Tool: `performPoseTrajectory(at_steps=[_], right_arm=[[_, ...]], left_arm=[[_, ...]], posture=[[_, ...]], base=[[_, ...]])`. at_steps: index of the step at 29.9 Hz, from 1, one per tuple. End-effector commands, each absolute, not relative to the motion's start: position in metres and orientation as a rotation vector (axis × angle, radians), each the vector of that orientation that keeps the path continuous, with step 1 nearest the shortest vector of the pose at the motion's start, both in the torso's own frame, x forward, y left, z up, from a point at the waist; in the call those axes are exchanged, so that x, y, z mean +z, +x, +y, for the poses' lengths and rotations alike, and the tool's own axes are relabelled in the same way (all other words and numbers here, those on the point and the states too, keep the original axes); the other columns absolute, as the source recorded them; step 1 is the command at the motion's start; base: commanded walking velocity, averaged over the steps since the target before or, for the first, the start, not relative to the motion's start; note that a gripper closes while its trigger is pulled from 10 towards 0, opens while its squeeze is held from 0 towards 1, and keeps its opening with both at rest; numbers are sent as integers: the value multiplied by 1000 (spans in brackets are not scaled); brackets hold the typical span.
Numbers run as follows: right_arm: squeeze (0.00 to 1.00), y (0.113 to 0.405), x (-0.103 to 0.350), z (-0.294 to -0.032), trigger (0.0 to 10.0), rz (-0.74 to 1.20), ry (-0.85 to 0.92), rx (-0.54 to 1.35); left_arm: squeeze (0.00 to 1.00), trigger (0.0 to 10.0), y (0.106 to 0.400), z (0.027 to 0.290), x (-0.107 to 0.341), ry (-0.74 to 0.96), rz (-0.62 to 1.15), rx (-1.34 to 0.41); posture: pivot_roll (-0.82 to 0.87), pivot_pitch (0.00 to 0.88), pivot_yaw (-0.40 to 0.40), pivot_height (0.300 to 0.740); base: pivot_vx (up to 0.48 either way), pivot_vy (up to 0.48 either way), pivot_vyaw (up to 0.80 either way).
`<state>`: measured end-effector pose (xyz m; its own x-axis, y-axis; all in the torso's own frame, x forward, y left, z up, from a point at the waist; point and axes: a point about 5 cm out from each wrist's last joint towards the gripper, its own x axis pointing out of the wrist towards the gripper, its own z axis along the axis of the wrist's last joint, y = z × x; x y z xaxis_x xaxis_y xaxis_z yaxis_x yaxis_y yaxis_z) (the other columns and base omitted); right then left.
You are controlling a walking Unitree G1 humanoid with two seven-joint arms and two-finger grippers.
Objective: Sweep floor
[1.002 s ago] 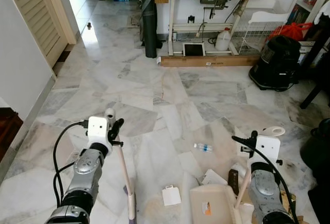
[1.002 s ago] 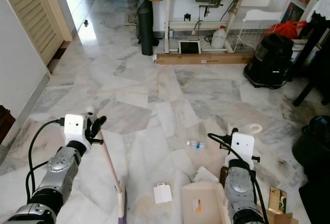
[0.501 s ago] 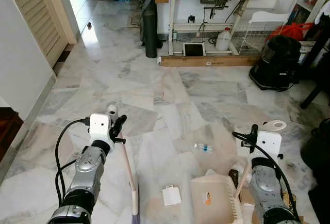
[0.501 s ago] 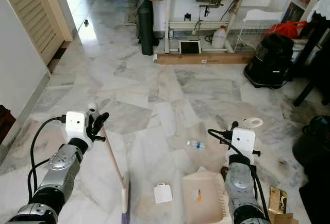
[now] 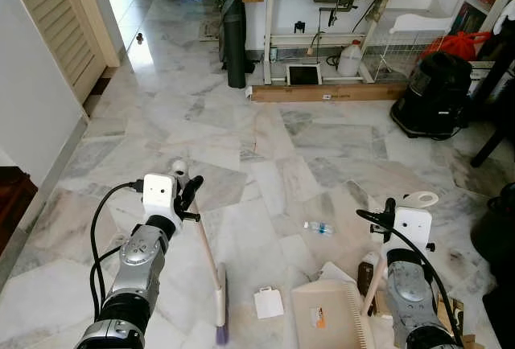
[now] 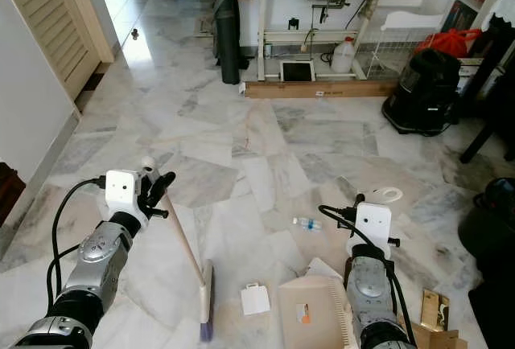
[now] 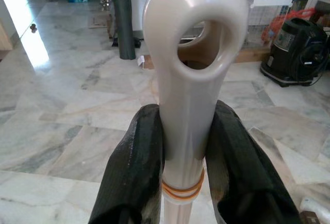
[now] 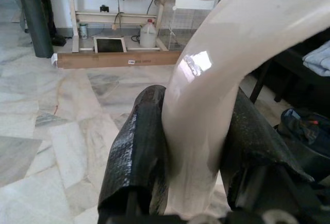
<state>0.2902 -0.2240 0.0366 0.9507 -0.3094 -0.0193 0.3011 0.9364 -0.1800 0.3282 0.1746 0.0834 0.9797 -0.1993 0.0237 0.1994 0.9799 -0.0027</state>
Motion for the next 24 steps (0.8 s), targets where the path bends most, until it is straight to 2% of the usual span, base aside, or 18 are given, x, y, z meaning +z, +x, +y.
performPoseTrajectory(at_steps=[1, 20, 24], right_arm=[[0, 290, 38, -224, 10000, 35, -179, -307], [0, 292, 39, -223, 10000, 35, -184, -301], [0, 292, 39, -223, 10000, 34, -185, -300]], left_arm=[[0, 10000, 330, 175, 91, 0, -51, -202], [0, 10000, 330, 175, 91, -4, -48, -198], [0, 10000, 330, 175, 91, -5, -50, -198]], posture=[[-60, 10, 14, 740], [-61, 11, 10, 740], [-61, 11, 10, 740]], base=[[0, 0, 0], [0, 0, 0], [260, 0, 0]])
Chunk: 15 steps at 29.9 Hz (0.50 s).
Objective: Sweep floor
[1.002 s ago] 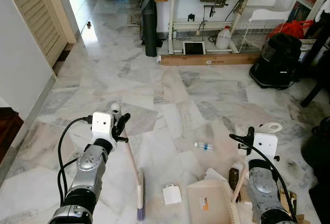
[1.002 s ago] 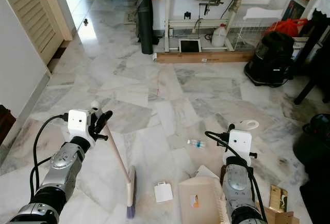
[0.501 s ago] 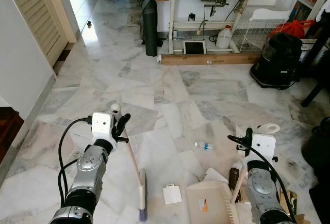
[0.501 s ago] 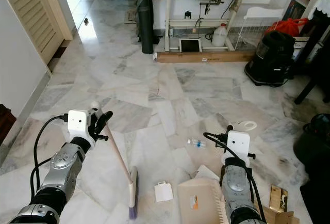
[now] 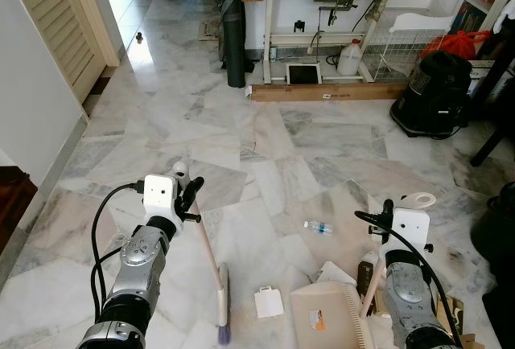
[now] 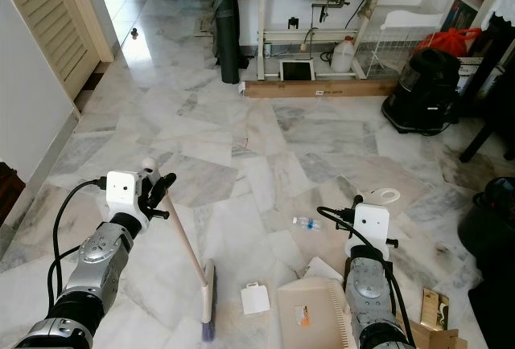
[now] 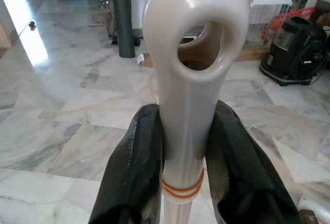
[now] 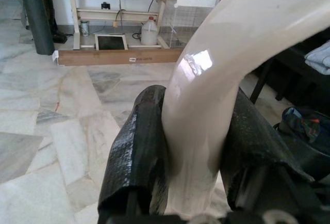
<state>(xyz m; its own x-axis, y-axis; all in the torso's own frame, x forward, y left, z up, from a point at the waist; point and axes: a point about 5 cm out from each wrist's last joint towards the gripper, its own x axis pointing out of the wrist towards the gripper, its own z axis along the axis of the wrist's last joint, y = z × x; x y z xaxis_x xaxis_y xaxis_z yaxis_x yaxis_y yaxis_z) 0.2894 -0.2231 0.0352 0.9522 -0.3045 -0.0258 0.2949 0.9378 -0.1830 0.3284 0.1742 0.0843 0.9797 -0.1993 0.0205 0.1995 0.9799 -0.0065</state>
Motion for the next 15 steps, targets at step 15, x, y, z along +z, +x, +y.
performPoseTrajectory(at_steps=[15], right_arm=[[0, 293, 39, -221, 10000, 40, -185, -295]], left_arm=[[0, 10000, 331, 173, 93, -3, -54, -203]], posture=[[-60, 12, 9, 740]], base=[[321, 0, 0]])
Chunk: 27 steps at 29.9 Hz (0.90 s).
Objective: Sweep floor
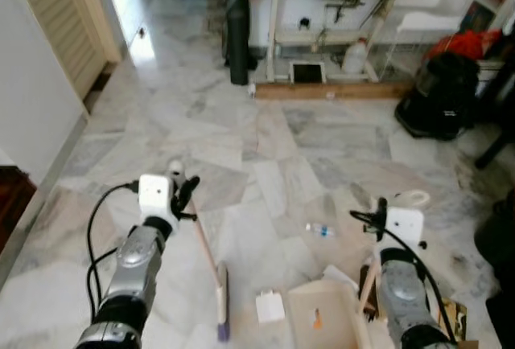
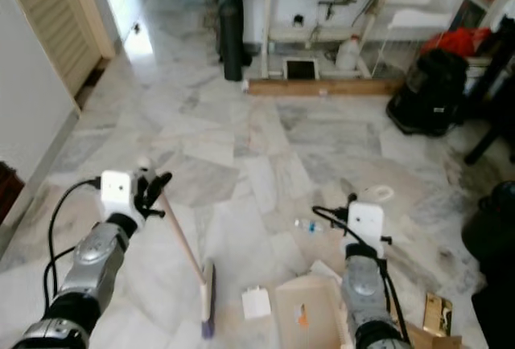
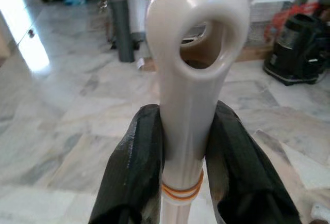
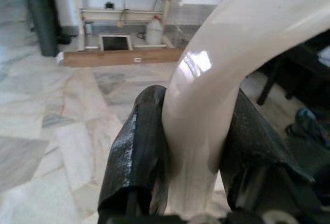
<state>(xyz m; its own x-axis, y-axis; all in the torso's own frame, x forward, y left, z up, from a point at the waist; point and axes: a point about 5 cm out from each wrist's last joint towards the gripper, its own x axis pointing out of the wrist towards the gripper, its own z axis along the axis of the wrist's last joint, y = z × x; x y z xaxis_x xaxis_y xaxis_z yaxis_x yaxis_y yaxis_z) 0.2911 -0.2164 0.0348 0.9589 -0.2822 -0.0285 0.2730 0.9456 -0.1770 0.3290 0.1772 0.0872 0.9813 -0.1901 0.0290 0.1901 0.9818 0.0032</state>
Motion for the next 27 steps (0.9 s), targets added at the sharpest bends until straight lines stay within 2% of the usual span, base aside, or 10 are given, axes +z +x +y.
performPoseTrajectory(at_steps=[1, 5, 27], right_arm=[[0, 293, 39, -222, 10000, 39, -184, -296], [0, 293, 39, -222, 10000, 39, -184, -298], [0, 285, 28, -217, 10000, 72, -179, -295]], left_arm=[[0, 10000, 331, 173, 93, -3, -55, -204], [0, 10000, 332, 172, 95, 1, -66, -213], [0, 10000, 331, 173, 95, 61, -45, -265]], posture=[[-60, 12, 9, 740], [-59, 14, 9, 740], [-52, 30, 21, 740]], base=[[349, 0, 0], [314, 0, 0], [0, 0, 0]])
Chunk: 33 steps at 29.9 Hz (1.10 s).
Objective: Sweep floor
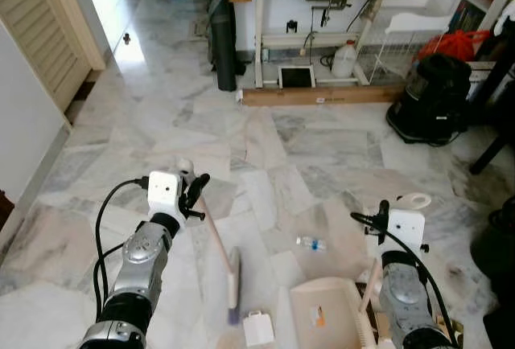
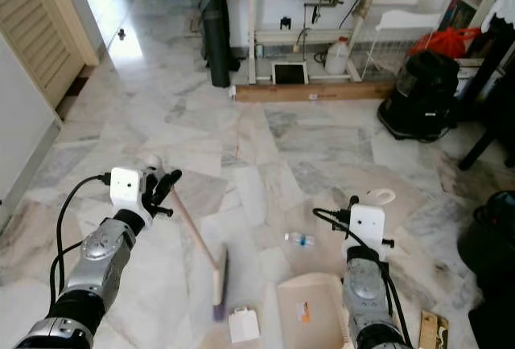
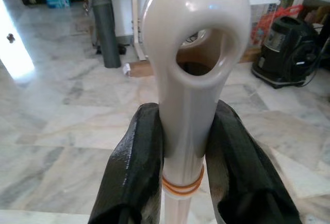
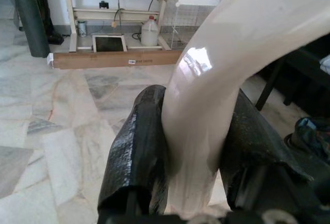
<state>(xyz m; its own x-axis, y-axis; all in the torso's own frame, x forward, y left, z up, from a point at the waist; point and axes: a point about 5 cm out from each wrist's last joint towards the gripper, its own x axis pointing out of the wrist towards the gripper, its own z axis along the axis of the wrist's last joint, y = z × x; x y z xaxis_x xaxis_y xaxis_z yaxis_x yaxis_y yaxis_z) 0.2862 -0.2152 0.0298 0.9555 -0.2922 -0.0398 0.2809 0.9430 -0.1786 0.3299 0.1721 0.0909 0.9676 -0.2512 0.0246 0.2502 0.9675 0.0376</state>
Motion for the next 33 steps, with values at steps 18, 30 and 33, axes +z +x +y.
performPoseTrajectory(at_steps=[18, 30, 33], right_arm=[[0, 269, 6, -200, 10000, 165, -166, -266], [0, 261, -3, -195, 10000, 204, -160, -255], [0, 261, -3, -193, 10000, 207, -157, -250]], left_arm=[[0, 10000, 325, 172, 81, 102, 46, -336], [0, 10000, 319, 168, 64, 124, 165, -381], [0, 10000, 319, 168, 58, 174, 246, -417]], posture=[[-36, 57, 30, 740], [-34, 77, 30, 740], [-31, 81, 31, 740]], base=[[0, 0, 0], [0, 0, 0], [0, 0, 0]])
